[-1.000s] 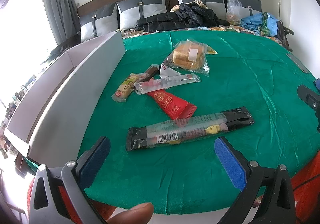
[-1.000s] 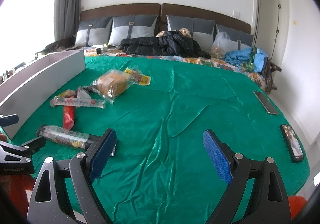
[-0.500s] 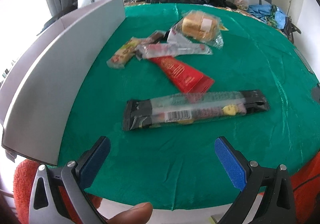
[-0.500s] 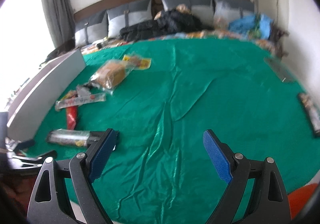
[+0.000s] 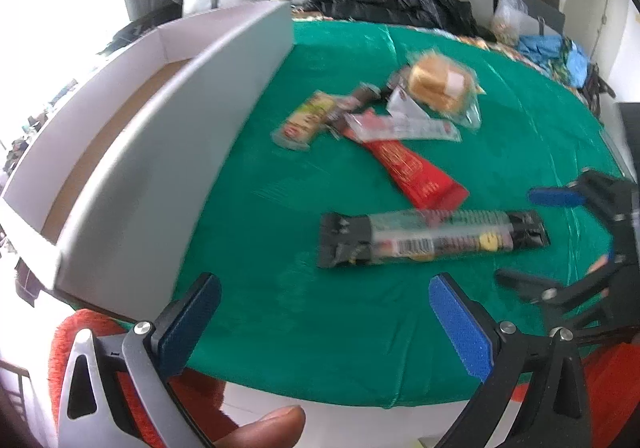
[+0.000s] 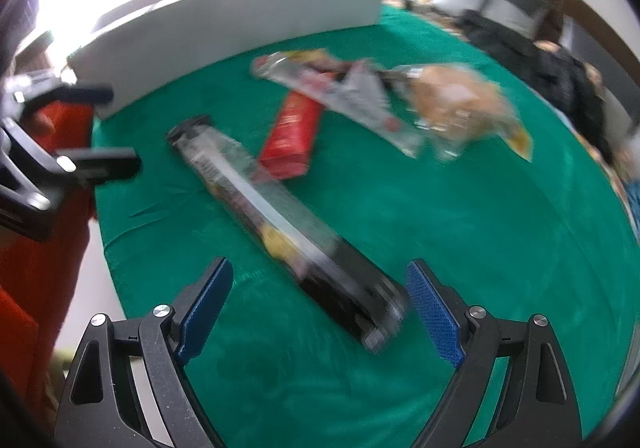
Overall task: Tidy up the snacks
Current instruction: 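Move the right tool to the long clear black-ended snack stick and grasp it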
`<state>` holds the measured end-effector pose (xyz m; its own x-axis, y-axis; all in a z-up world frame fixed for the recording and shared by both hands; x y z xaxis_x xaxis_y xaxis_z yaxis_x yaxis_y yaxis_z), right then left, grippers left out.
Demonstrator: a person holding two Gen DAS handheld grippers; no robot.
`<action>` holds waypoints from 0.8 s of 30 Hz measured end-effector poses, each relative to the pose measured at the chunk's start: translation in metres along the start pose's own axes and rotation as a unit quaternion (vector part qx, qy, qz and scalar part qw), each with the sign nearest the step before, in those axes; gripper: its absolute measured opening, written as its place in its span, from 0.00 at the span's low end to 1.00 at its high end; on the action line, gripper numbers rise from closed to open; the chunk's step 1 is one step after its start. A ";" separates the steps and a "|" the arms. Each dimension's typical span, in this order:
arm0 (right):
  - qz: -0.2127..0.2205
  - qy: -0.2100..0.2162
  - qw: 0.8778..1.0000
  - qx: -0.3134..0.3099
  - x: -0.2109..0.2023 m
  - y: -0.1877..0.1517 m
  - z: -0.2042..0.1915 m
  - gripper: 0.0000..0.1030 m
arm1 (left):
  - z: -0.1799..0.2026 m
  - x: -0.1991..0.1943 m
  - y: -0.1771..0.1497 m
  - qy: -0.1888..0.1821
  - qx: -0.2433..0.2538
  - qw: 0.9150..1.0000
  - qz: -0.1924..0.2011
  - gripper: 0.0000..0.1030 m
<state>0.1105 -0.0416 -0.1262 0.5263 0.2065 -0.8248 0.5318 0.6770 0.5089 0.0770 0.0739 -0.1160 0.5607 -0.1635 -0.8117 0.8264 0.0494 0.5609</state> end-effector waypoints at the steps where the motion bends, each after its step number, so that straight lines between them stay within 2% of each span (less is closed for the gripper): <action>1: -0.007 0.010 1.000 -0.014 0.007 0.003 -0.007 0.88 | -0.002 -0.001 0.001 0.002 -0.003 1.000 0.002 1.00; 4: -0.021 0.029 0.998 -0.042 0.020 0.008 -0.021 0.88 | -0.005 0.001 0.001 0.008 -0.009 1.000 0.001 1.00; 9: -0.018 0.063 0.998 -0.018 0.029 0.019 -0.031 0.89 | -0.007 0.007 -0.002 0.017 -0.011 1.000 -0.006 1.00; 24: -0.011 0.059 0.998 -0.008 0.019 0.010 -0.032 0.86 | -0.009 0.012 -0.004 0.020 -0.015 1.000 -0.011 1.00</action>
<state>0.1047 -0.0083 -0.1450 0.4325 0.2715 -0.8598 0.5314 0.6936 0.4864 0.0808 0.0804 -0.1292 0.5431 -0.1256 -0.8302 0.8397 0.0767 0.5377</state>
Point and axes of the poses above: each gripper's, at about its wrist camera, not at the fingertips, and x roughly the way its jaws point, z to its right, y to its top, the point moved 9 cm from there along x, roughly the way its jaws point, and after that the axes turned 11 degrees about -y, right-handed, at the moved point
